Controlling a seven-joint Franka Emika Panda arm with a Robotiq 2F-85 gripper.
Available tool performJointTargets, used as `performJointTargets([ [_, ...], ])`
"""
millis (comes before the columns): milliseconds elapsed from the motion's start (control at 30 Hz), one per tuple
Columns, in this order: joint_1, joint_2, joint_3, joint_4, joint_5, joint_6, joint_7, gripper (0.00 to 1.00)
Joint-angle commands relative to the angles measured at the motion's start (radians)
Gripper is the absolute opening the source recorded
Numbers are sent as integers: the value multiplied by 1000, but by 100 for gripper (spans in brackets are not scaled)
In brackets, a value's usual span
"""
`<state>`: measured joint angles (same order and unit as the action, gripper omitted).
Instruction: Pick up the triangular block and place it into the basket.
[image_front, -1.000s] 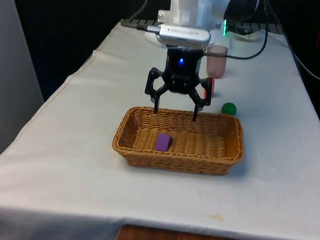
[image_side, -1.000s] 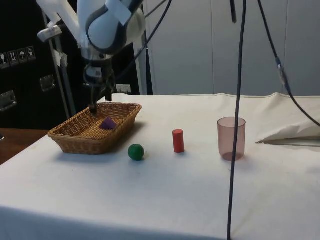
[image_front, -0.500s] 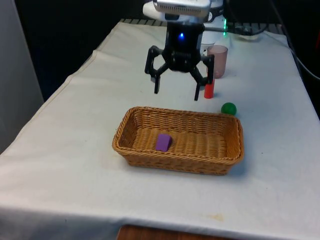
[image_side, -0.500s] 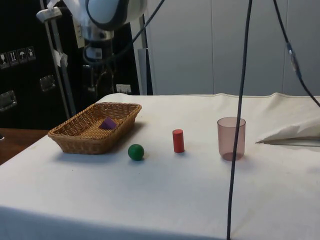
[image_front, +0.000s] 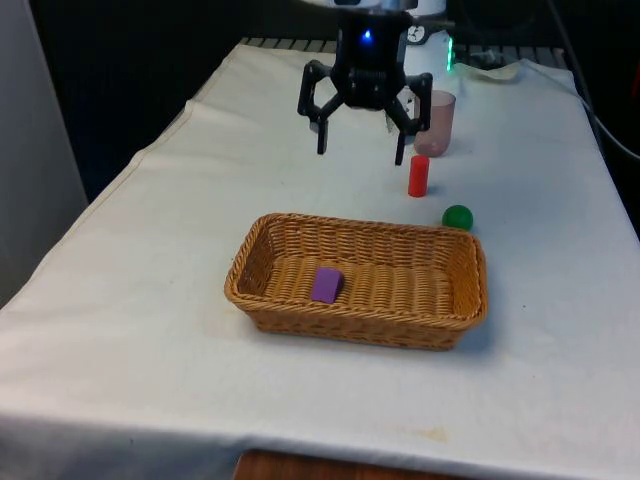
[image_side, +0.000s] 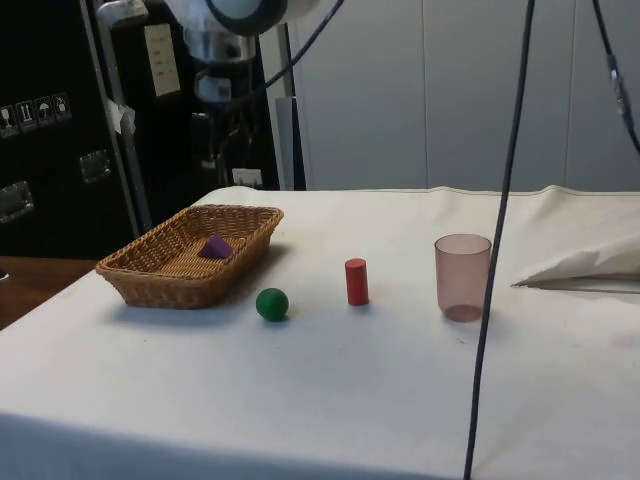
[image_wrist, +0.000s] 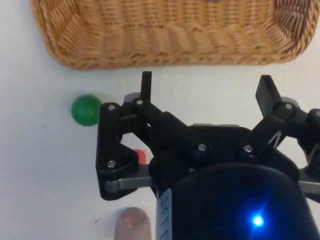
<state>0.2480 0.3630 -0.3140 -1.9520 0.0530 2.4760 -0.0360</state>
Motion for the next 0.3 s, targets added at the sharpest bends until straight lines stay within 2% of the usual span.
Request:
performJointTargets([
  [0, 0, -10, 0, -12, -1, 1, 0, 100],
  [33, 5, -28, -4, -37, -10, 18, 5, 100],
  [233, 5, -82, -4, -106, -15, 35, 4, 100],
  [267, 1, -75, 1, -97, -5, 23, -2, 100],
])
